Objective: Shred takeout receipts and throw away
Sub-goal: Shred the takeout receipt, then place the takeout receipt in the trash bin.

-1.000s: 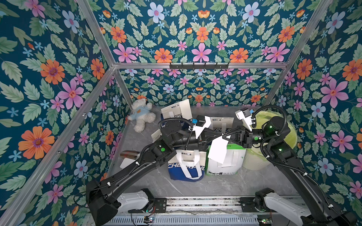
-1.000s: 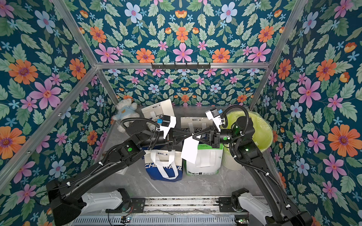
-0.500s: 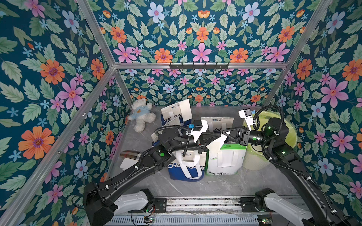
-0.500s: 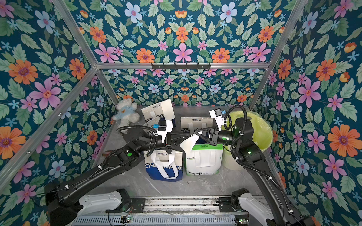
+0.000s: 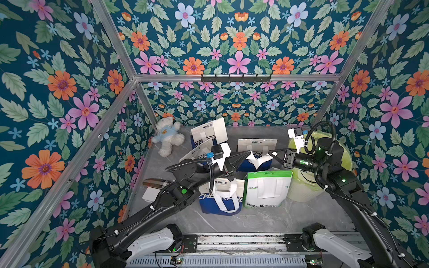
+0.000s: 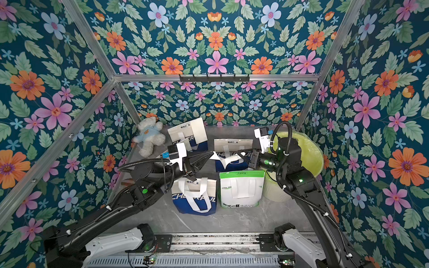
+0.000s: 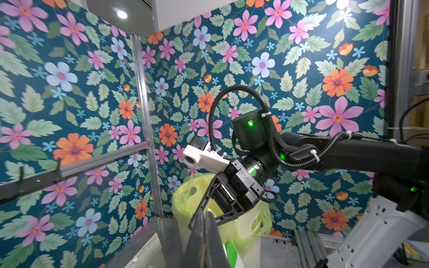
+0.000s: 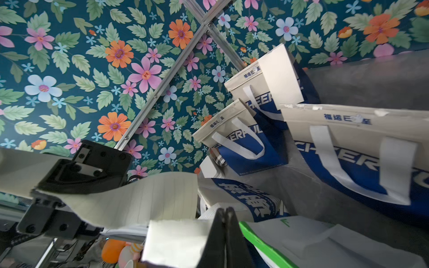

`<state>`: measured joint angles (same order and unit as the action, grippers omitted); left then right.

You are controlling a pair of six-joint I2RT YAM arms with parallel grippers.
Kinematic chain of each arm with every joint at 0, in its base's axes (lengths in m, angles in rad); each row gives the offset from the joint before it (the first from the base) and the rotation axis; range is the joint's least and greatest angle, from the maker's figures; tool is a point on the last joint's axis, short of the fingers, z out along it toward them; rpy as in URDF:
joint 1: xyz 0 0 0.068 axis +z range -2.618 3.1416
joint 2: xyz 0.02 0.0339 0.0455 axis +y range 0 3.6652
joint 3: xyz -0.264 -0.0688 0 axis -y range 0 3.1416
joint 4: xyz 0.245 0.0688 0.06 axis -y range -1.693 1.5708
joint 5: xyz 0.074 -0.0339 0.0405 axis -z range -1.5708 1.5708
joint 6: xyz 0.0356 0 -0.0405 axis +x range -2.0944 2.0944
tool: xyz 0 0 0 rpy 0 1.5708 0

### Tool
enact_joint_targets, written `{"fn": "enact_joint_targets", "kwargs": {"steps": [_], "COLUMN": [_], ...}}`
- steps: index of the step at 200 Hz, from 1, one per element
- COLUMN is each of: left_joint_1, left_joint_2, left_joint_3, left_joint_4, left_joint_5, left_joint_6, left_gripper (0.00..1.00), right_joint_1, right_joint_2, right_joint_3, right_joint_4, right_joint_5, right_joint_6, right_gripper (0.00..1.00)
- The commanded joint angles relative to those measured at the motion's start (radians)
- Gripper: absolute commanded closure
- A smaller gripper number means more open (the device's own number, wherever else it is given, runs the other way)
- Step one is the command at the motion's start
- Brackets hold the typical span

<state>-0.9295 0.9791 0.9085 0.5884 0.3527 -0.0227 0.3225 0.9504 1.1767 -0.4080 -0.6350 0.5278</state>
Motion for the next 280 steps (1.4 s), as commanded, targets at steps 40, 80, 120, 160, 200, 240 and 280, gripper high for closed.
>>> {"fn": "enact_joint_targets", "kwargs": {"steps": [40,80,120,160,200,240,280], "left_joint_1": [0.0,0.0,0.0,-0.001,0.0,0.0,-0.001], "left_joint_2": [-0.147,-0.145,-0.056,0.018,0.054,0.072,0.099], "left_joint_3": [-0.062,-0.046,-0.008,0.027,0.03,0.023,-0.005], "left_joint_4": [0.09,0.014,0.005,0.006,0.039,0.098,0.257], "left_joint_5": [-0.314,-0.317,-0.246,-0.189,-0.165,-0.158,-0.175], "left_joint_6": [0.066,0.066,0.028,-0.001,-0.045,-0.092,-0.227], "left_gripper": [1.0,1.0,1.0,1.0,1.0,1.0,1.0], "right_joint_1": [-0.085,-0.237,-0.449,-0.504,-0.506,-0.505,-0.505], "right_joint_2": [0.004,-0.022,-0.086,-0.078,-0.034,-0.067,-0.146], "right_joint_3": [0.121,0.23,0.206,0.095,0.07,0.126,0.058], "right_joint_4": [-0.307,-0.481,-0.502,-0.475,-0.46,-0.403,-0.076], "right_joint_5": [0.389,0.652,0.819,0.779,0.319,0.092,-0.333], "right_joint_6": [-0.14,-0.163,-0.177,-0.188,-0.209,-0.235,-0.095], "right_gripper": [1.0,1.0,1.0,1.0,0.39,0.24,0.28]}}
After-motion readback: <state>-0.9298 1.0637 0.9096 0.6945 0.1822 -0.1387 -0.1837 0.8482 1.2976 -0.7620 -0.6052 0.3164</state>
